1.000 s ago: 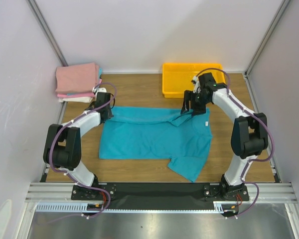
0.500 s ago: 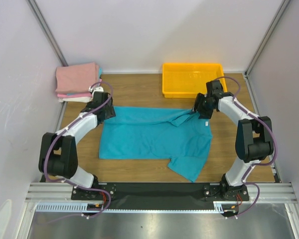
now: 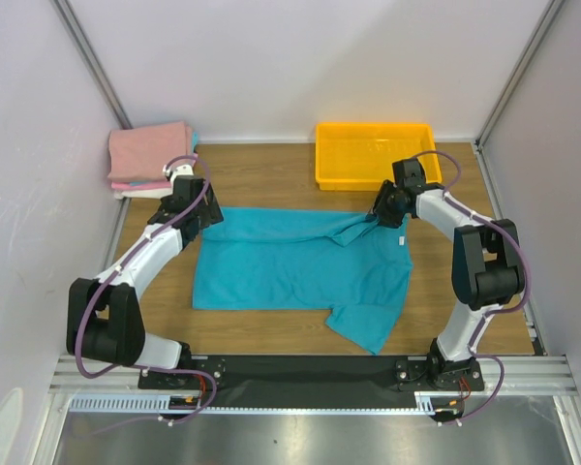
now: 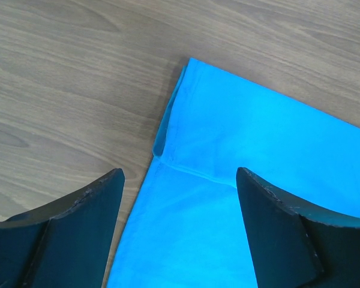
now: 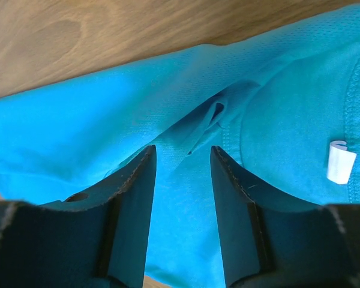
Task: Fold and stack the t-shirts
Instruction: Fold the tshirt
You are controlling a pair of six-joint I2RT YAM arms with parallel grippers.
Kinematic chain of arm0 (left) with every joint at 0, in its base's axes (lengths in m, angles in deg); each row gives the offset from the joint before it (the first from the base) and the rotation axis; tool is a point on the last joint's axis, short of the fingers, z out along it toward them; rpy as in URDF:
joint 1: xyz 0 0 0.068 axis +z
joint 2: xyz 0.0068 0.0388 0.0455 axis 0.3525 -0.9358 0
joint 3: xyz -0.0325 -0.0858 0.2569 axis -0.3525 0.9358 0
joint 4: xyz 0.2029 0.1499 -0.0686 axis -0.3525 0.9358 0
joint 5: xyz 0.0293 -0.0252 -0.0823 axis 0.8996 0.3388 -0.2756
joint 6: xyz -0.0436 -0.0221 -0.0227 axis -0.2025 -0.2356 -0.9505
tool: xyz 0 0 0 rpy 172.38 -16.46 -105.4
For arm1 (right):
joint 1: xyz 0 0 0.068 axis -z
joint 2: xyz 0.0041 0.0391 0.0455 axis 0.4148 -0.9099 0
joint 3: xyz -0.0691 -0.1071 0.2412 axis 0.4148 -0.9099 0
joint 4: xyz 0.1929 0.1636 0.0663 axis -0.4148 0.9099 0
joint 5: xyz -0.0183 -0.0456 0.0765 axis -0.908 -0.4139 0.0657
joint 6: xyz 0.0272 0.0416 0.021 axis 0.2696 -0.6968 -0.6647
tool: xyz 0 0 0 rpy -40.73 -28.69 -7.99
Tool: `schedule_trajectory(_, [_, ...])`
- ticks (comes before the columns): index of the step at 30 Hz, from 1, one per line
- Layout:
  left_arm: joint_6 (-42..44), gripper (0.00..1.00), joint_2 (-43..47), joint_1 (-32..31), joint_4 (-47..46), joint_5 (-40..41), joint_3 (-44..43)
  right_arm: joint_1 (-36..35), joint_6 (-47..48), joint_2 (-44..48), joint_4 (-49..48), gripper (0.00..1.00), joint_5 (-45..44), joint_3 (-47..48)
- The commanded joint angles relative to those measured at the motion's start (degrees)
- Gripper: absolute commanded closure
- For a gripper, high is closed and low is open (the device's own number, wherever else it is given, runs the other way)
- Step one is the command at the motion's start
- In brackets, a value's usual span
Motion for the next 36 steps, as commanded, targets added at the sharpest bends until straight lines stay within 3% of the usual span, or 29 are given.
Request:
schedule_trajectory(1, [-1.01, 0.19, 2.46, -0.17, 0.23, -0.37, 0.25, -0.38, -0.81, -0.20, -0.30, 0.54, -2.43, 0.13])
schedule_trajectory(13, [-0.84, 0.18, 2.20, -0.17, 0.50, 0.06, -0.01, -0.90, -1.07, -3.46, -1.62, 0.61, -2.52, 0.74])
schedule_trajectory(17, [-0.48, 0.18, 2.29, -0.17, 0.58, 0.24, -0.10, -1.08, -0.98, -3.63, -2.32, 0.73, -2.70, 1.27])
schedule_trajectory(22, [-0.31, 0.18, 2.20, -0.17, 0.50, -0.20, -0.63, -1.34, -0.72, -2.50, -0.05, 1.00, -3.66, 2.14])
schedule_trajectory(36, [-1.36, 0.19, 0.62, -0.70, -2.14, -4.42, -0.36, -2.22, 0.87, 11.22, 15.07, 1.00, -10.35, -0.40])
